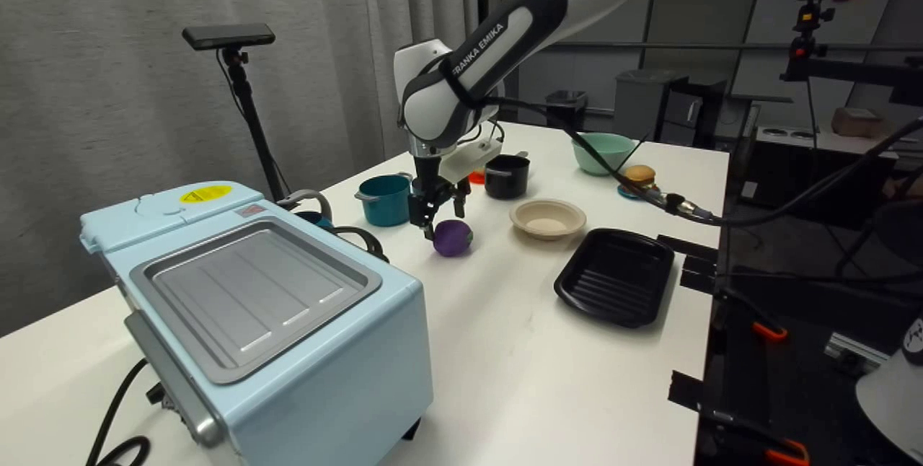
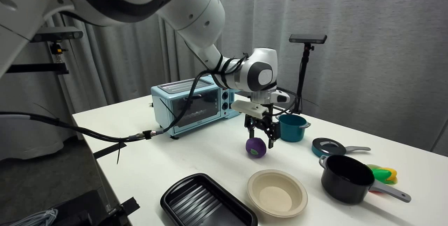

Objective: Pick up the purple toy from the table and put it in the bowl.

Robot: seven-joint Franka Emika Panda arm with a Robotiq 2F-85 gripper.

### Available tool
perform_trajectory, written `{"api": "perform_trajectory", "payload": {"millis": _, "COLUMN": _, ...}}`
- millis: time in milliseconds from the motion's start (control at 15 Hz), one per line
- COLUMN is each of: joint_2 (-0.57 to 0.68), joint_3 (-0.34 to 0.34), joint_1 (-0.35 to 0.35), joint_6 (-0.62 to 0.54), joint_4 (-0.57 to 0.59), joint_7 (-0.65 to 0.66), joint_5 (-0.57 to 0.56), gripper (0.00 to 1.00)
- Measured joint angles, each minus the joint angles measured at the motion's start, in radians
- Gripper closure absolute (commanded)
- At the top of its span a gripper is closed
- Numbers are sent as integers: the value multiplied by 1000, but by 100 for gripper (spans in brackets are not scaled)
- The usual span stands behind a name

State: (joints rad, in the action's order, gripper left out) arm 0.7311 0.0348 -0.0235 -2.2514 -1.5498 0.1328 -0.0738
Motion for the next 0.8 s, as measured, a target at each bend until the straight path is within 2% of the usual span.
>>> {"api": "perform_trajectory", "payload": {"millis": 67, "joint_2": 12, "joint_3": -1, "joint_1": -2, "joint_6": 5, "joint_4": 9, "joint_7": 0, "joint_5": 1, "gripper": 5}}
{"api": "perform_trajectory", "payload": {"millis": 133, "joint_2": 22, "joint_3": -2, "joint_1": -3, "joint_6": 12, "joint_4": 16, "joint_7": 0, "joint_5": 2, "gripper": 21}}
{"api": "perform_trajectory", "payload": {"millis": 200, "joint_2": 30, "joint_3": -3, "joint_1": -4, "joint_6": 18, "joint_4": 21, "joint_7": 0, "joint_5": 3, "gripper": 29}}
{"api": "perform_trajectory", "payload": {"millis": 267, "joint_2": 35, "joint_3": -4, "joint_1": -4, "joint_6": 28, "joint_4": 25, "joint_7": 0, "joint_5": 5, "gripper": 33}}
{"api": "perform_trajectory", "payload": {"millis": 400, "joint_2": 39, "joint_3": -4, "joint_1": -4, "joint_6": 53, "joint_4": 28, "joint_7": 0, "joint_5": 15, "gripper": 49}}
{"api": "perform_trajectory", "payload": {"millis": 800, "joint_2": -15, "joint_3": 8, "joint_1": 3, "joint_6": 80, "joint_4": 22, "joint_7": 7, "joint_5": 21, "gripper": 87}}
